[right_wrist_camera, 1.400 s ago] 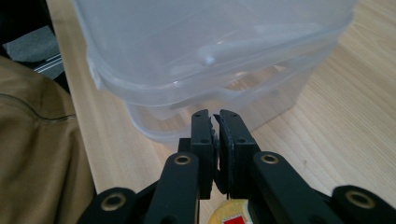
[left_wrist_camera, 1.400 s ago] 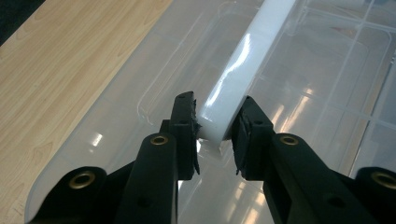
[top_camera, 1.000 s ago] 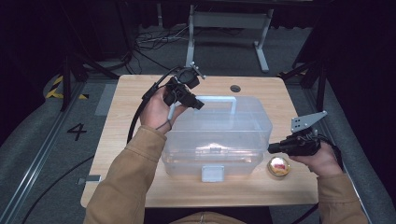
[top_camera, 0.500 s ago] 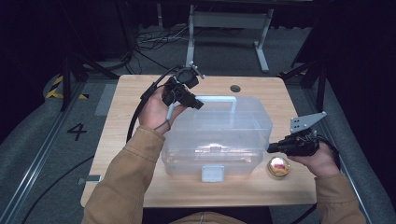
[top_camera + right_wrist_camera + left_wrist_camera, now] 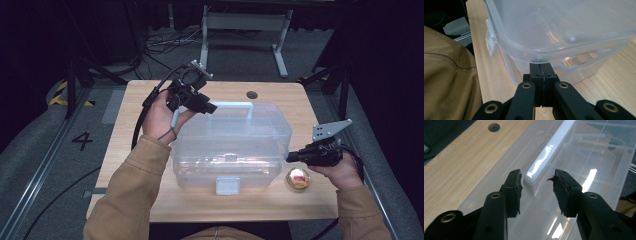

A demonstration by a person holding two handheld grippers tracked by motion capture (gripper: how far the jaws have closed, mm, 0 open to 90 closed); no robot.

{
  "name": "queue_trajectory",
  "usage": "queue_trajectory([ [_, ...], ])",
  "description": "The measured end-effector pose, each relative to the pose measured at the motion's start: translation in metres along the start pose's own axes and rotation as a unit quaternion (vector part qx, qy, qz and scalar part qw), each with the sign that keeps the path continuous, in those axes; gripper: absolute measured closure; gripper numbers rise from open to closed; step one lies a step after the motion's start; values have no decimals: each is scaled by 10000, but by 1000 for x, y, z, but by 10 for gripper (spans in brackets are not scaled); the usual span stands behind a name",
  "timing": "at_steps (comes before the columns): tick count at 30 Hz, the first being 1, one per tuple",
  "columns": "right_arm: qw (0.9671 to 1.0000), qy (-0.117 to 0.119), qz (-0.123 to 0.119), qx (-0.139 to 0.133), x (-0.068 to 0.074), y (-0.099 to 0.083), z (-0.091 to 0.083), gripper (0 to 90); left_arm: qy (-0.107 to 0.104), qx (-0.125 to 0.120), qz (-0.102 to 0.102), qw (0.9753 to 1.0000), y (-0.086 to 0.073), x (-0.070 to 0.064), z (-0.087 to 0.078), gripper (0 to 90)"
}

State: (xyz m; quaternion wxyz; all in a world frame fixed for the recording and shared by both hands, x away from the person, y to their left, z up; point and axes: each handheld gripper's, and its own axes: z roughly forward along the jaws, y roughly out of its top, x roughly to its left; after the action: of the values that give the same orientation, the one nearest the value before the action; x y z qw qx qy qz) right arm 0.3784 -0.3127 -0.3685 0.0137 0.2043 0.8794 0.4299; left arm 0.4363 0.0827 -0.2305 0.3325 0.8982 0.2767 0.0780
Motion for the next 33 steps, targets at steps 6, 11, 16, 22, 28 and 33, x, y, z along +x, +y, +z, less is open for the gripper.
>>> queue_trajectory([
  [6, 10000, -51, 13, -73, 0, 1, -2, 900, -84, -165, 80, 9998, -2, -8, -19, 586],
  [11, 9994, -192, 86, -274, 1, 3, -4, 900, -187, -200, 96, 9996, -8, -12, -28, 605],
  [16, 9983, -363, 146, -441, 3, 5, -6, 900, -199, -276, 156, 9993, -15, -16, -40, 652],
  [22, 9961, -540, 237, -653, 4, 8, -9, 900, -477, -505, 138, 9975, -26, -19, -51, 676],
  [28, 9923, -787, 387, -875, 6, 11, -10, 900, -467, -622, 80, 9969, -38, -21, -57, 711],
  [33, 9895, -887, 539, -1010, 5, 13, -11, 900, -670, -645, 17, 9957, -49, -20, -56, 709],
])
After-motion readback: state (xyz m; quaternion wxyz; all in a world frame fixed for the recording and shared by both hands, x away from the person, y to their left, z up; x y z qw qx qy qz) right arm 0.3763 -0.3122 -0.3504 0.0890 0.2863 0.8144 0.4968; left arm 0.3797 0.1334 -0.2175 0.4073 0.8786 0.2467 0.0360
